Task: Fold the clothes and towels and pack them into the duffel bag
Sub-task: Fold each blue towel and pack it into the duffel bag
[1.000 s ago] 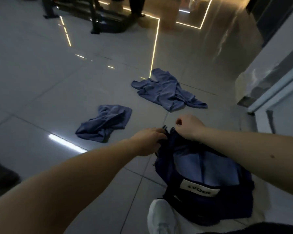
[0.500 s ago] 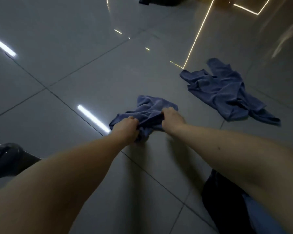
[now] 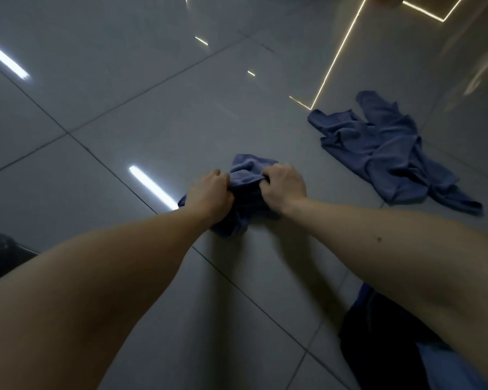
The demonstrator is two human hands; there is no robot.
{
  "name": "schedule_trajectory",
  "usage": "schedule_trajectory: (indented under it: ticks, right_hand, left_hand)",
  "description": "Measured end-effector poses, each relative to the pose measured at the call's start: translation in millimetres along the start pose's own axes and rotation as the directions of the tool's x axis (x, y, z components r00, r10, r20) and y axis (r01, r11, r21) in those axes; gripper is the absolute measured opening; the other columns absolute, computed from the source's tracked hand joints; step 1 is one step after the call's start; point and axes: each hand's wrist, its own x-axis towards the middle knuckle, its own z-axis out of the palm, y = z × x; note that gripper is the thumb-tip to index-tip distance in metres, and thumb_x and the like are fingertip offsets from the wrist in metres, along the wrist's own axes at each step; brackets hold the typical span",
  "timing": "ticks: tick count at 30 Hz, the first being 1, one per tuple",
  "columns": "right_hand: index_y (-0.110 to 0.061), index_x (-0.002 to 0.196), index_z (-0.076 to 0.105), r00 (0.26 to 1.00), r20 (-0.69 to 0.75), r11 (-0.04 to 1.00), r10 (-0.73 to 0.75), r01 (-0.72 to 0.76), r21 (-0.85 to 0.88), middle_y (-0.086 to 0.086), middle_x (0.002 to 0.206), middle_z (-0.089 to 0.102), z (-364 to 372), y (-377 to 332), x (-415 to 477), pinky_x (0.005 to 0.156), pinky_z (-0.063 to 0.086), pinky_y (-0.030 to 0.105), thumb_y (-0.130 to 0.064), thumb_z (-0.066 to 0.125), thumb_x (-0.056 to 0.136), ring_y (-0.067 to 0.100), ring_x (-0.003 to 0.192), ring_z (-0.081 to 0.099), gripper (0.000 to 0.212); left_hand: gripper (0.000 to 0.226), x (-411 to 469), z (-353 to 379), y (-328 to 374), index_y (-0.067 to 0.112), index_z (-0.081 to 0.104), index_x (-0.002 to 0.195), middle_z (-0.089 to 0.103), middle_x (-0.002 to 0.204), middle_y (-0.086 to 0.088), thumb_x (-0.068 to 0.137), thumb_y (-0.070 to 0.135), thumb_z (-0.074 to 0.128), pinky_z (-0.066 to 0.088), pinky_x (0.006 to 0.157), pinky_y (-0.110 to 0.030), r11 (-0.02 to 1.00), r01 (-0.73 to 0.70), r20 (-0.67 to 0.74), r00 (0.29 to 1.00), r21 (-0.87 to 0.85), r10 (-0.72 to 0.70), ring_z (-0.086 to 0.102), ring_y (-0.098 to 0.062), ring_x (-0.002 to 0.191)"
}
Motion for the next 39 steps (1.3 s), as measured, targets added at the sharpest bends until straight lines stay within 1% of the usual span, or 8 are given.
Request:
schedule_trajectory:
  ticks: [7, 13, 19, 27, 30, 33, 35, 39]
  right_hand:
    - [-0.01, 0.087, 0.055, 0.998, -0.061, 0.981, -0.022, 0.033, 0.19, 0.025, 0.103, 0.064, -117, -41, -29, 0.074, 0.037, 0.04, -0.021, 0.049, 0.099, 0.04, 0.098, 0.057, 0.017]
    - [-0.016, 0.084, 0.05, 0.984, -0.18, 0.946, -0.021, 0.077, 0.314, 0.012, 0.09, 0.059, -219, -80, -75, 0.069, 0.034, 0.034, -0.027, 0.05, 0.101, 0.035, 0.091, 0.058, 0.02]
    - [-0.009, 0.075, 0.063, 0.96, -0.278, 0.893, -0.012, 0.136, 0.429, 0.006, 0.072, 0.06, -274, -87, -131, 0.061, 0.037, 0.032, -0.04, 0.063, 0.096, 0.021, 0.069, 0.055, 0.038]
    - [-0.014, 0.094, 0.076, 0.935, 0.338, 0.963, -0.109, 0.015, 0.268, 0.006, 0.086, 0.073, -257, -47, -192, 0.068, 0.055, 0.028, -0.026, 0.08, 0.083, 0.018, 0.08, 0.07, 0.017]
    - [-0.011, 0.1, 0.076, 0.946, 0.322, 0.968, -0.028, -0.055, 0.245, 0.005, 0.091, 0.072, -253, -39, -189, 0.072, 0.053, 0.028, -0.019, 0.074, 0.088, 0.019, 0.085, 0.067, 0.015]
    - [-0.011, 0.105, 0.069, 0.959, 0.263, 0.869, 0.108, -0.22, 0.444, 0.006, 0.098, 0.066, -262, -42, -180, 0.083, 0.052, 0.037, -0.016, 0.063, 0.095, 0.024, 0.096, 0.061, 0.013]
    - [-0.008, 0.113, 0.063, 0.923, 0.333, 0.659, 0.192, -0.373, 0.653, 0.011, 0.103, 0.065, -270, -48, -176, 0.086, 0.053, 0.048, -0.007, 0.051, 0.1, 0.029, 0.101, 0.063, 0.017]
    - [0.002, 0.101, 0.06, 0.929, 0.282, 0.533, 0.239, -0.368, 0.762, 0.016, 0.082, 0.06, -295, -70, -165, 0.063, 0.056, 0.041, 0.004, 0.043, 0.097, 0.029, 0.072, 0.061, 0.018]
  left_hand:
    - [0.004, -23, -125, 32, 0.013, 0.042, 0.09, 0.048, 0.08, -0.008, 0.092, 0.015, 0.04, 0.042, 0.065, -0.04, 0.853, 0.087, -0.087, 0.984, -0.514, -0.153, 0.045, -0.025, 0.072]
    - [0.01, -66, -231, 64, 0.014, 0.048, 0.1, 0.057, 0.088, -0.011, 0.1, 0.022, 0.042, 0.053, 0.073, -0.042, 0.885, 0.006, -0.177, 0.979, -0.466, -0.1, 0.057, -0.032, 0.083]
    - [0.033, -130, -286, 71, 0.027, 0.057, 0.088, 0.061, 0.081, -0.002, 0.086, 0.058, 0.066, 0.047, 0.064, -0.035, 0.903, -0.274, -0.137, 0.961, -0.331, 0.242, 0.057, -0.017, 0.071]
    - [0.024, -154, -282, 39, 0.02, 0.061, 0.079, 0.059, 0.073, 0.004, 0.09, 0.04, 0.068, 0.045, 0.064, -0.033, 0.945, -0.324, -0.081, 0.944, -0.043, 0.32, 0.058, -0.021, 0.071]
    - [0.023, -153, -287, 39, 0.018, 0.064, 0.086, 0.061, 0.079, 0.004, 0.088, 0.04, 0.071, 0.047, 0.068, -0.032, 0.941, -0.334, -0.084, 0.941, -0.051, 0.329, 0.058, -0.017, 0.074]
    - [0.018, -150, -296, 39, 0.02, 0.06, 0.086, 0.061, 0.085, 0.001, 0.088, 0.034, 0.072, 0.047, 0.071, -0.032, 0.938, -0.312, 0.08, 0.95, 0.153, 0.303, 0.057, -0.02, 0.079]
    - [0.015, -150, -302, 38, 0.02, 0.059, 0.085, 0.061, 0.088, -0.002, 0.093, 0.031, 0.066, 0.042, 0.071, -0.031, 0.936, -0.256, 0.171, 0.961, 0.242, 0.219, 0.057, -0.021, 0.081]
    - [0.016, -150, -330, 51, 0.008, 0.057, 0.09, 0.063, 0.083, -0.016, 0.1, 0.016, 0.047, 0.05, 0.058, -0.036, 0.991, -0.03, -0.02, 0.999, -0.132, 0.028, 0.063, -0.031, 0.069]
